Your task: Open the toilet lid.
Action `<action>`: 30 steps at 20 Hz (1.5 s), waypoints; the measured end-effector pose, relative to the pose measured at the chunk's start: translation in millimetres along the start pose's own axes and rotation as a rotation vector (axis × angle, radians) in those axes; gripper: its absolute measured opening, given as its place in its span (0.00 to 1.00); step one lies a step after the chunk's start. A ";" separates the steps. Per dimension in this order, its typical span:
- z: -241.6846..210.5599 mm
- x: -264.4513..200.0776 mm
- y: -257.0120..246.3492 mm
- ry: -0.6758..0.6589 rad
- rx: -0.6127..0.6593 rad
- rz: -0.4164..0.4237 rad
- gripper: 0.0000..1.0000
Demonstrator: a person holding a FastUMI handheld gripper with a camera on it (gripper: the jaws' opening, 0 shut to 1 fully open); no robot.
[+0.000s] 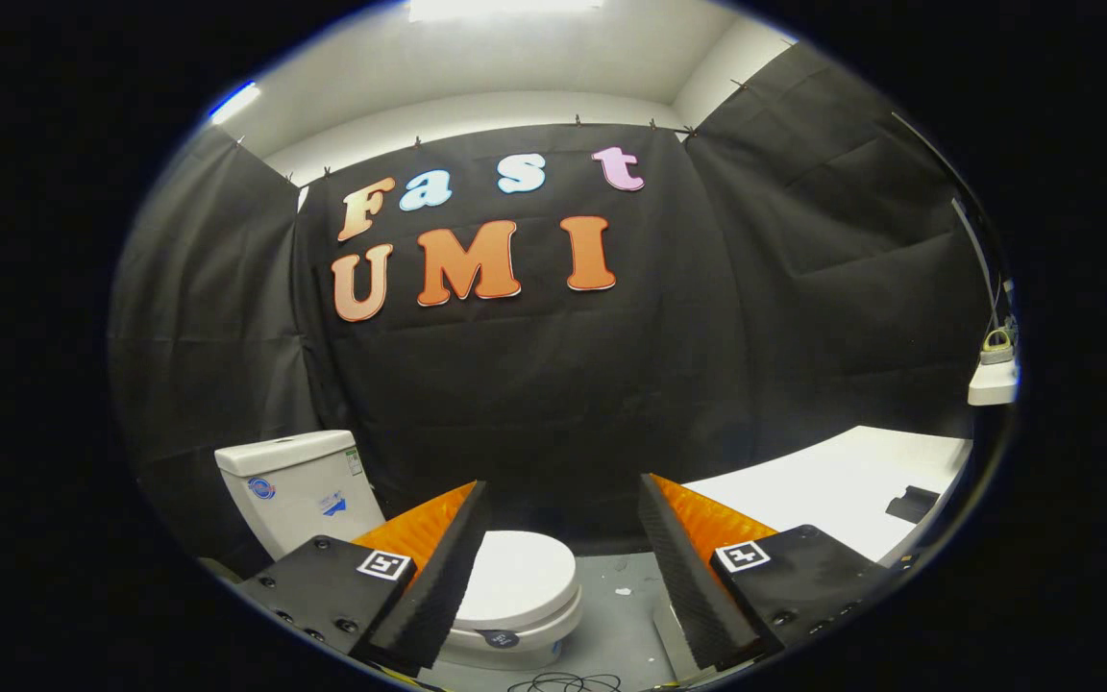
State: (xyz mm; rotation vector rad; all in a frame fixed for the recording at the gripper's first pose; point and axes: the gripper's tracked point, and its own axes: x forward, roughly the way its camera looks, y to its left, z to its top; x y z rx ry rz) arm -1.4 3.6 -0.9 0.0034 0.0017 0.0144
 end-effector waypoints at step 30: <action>-86.4 95.8 33.2 0.249 0.211 0.090 0.98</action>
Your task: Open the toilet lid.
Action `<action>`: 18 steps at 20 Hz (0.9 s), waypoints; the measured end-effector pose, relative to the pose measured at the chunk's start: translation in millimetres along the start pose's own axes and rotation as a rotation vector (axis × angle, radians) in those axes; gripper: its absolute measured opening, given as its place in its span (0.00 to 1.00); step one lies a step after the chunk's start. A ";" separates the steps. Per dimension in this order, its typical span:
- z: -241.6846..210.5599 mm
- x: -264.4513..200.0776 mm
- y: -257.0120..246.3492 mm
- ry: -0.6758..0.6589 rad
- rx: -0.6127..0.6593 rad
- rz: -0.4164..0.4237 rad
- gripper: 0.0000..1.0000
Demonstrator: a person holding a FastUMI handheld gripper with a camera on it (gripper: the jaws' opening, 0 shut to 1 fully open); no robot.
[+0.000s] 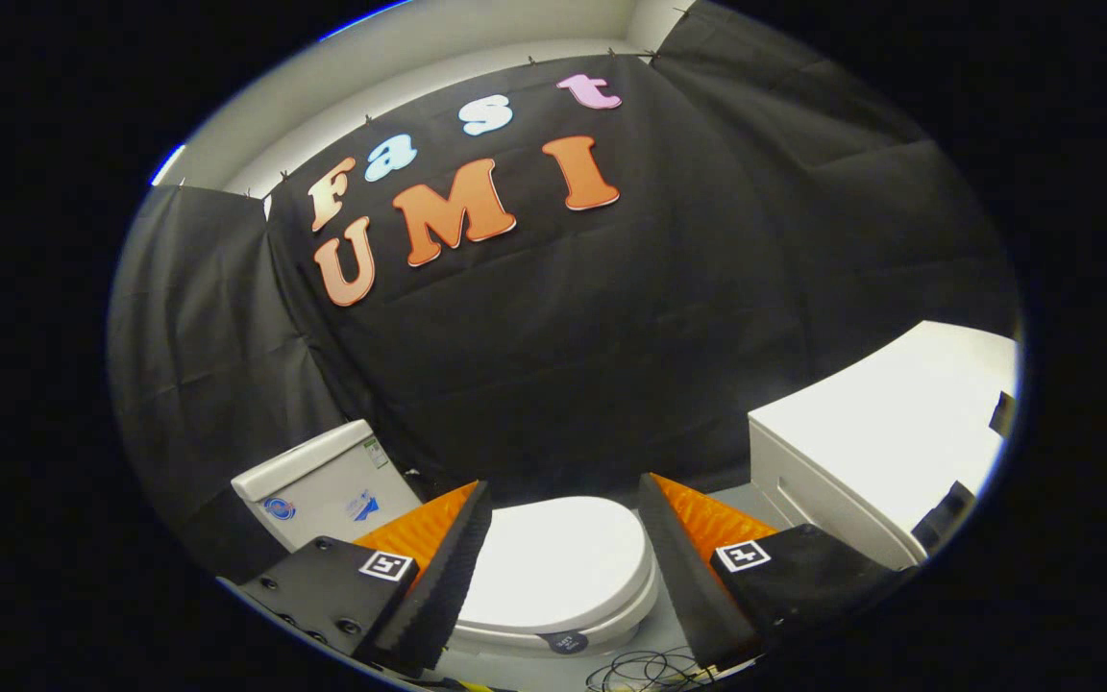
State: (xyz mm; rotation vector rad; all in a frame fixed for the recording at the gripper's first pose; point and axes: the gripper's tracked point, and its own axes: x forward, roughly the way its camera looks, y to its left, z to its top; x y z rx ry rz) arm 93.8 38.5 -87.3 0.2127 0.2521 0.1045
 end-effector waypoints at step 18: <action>-129.6 14.7 18.1 0.120 0.199 0.046 0.99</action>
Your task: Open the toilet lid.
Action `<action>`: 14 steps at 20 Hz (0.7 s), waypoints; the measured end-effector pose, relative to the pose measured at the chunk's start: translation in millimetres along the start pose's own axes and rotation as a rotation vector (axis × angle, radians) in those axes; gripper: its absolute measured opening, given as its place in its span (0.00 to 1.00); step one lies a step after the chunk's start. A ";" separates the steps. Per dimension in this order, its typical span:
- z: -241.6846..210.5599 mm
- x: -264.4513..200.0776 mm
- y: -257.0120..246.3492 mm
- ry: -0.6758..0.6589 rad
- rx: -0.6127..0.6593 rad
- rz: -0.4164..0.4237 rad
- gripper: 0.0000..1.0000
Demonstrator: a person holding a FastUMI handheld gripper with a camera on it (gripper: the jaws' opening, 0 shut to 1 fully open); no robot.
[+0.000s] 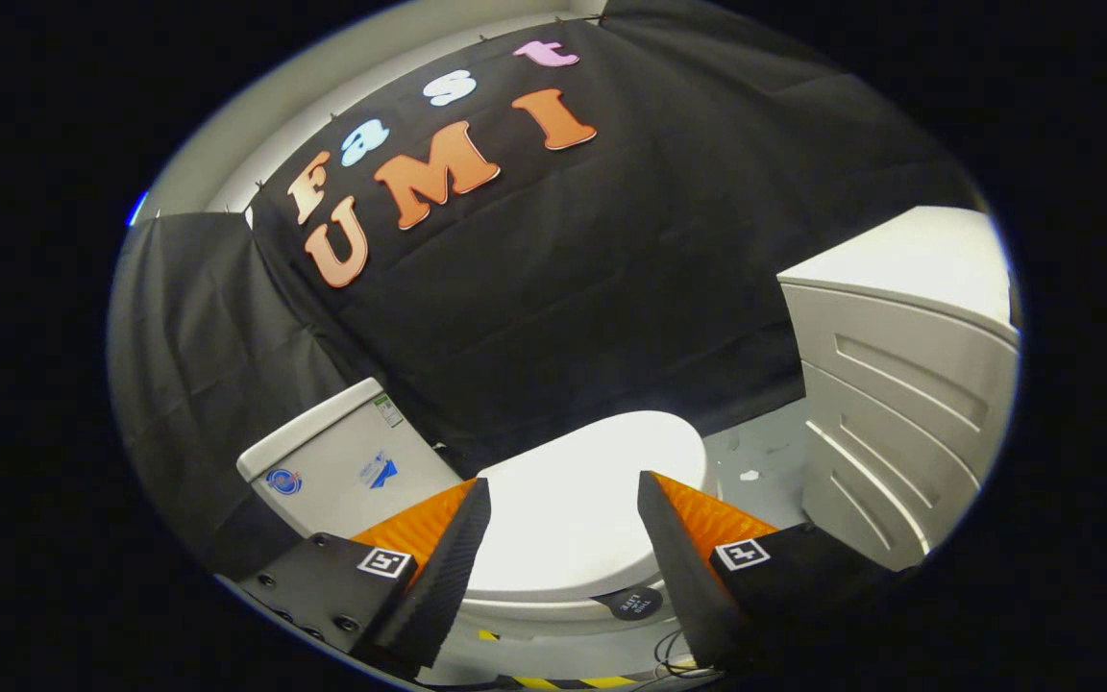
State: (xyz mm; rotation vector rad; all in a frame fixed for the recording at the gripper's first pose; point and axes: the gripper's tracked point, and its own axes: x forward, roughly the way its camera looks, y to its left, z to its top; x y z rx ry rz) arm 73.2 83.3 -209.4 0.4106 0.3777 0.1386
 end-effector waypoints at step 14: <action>-101.1 19.8 -62.6 0.250 0.521 -0.093 0.99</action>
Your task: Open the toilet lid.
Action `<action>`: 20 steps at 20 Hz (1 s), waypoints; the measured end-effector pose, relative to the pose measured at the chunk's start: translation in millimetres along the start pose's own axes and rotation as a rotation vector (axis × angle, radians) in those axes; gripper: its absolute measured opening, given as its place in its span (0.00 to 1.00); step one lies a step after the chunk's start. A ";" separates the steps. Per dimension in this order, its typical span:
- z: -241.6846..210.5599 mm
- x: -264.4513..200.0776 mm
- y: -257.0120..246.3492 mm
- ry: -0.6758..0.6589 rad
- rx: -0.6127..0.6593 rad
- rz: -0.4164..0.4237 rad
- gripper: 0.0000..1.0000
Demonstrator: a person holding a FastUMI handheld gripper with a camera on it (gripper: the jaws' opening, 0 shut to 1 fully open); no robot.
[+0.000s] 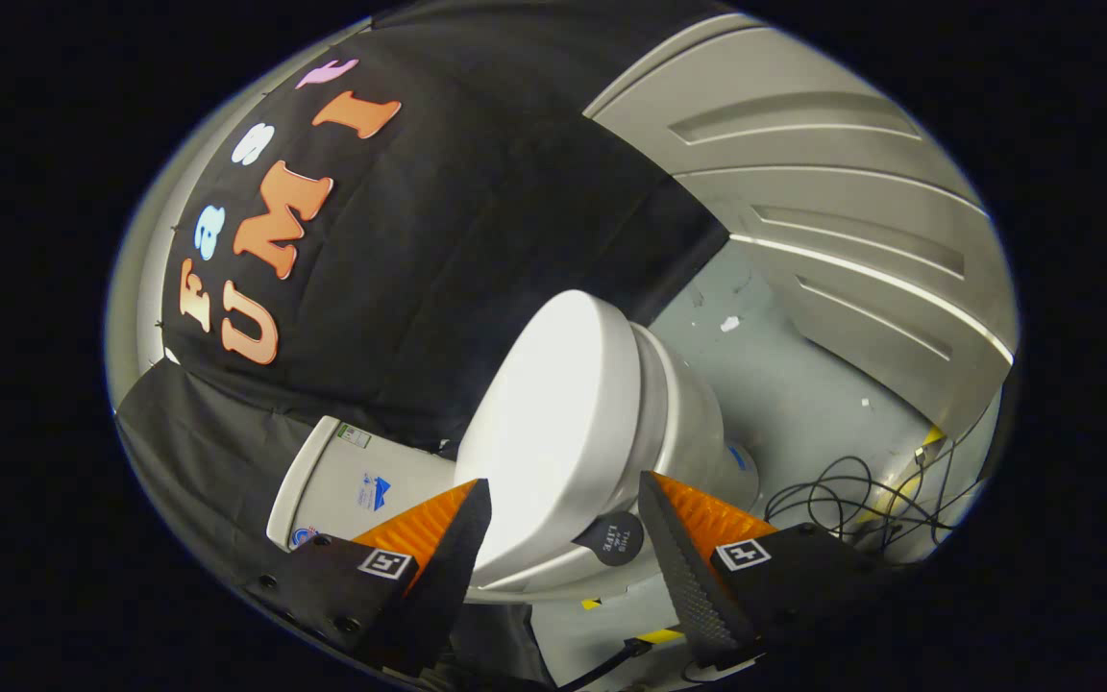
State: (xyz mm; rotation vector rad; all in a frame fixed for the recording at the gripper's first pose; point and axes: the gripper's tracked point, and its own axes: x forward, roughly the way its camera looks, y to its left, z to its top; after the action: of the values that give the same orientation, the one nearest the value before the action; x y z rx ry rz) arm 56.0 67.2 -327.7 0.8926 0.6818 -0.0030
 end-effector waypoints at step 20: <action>-45.8 29.7 -26.8 0.197 0.334 0.037 0.65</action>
State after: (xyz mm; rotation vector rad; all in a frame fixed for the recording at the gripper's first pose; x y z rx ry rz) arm 47.1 90.9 -383.0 1.2376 0.8630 0.0046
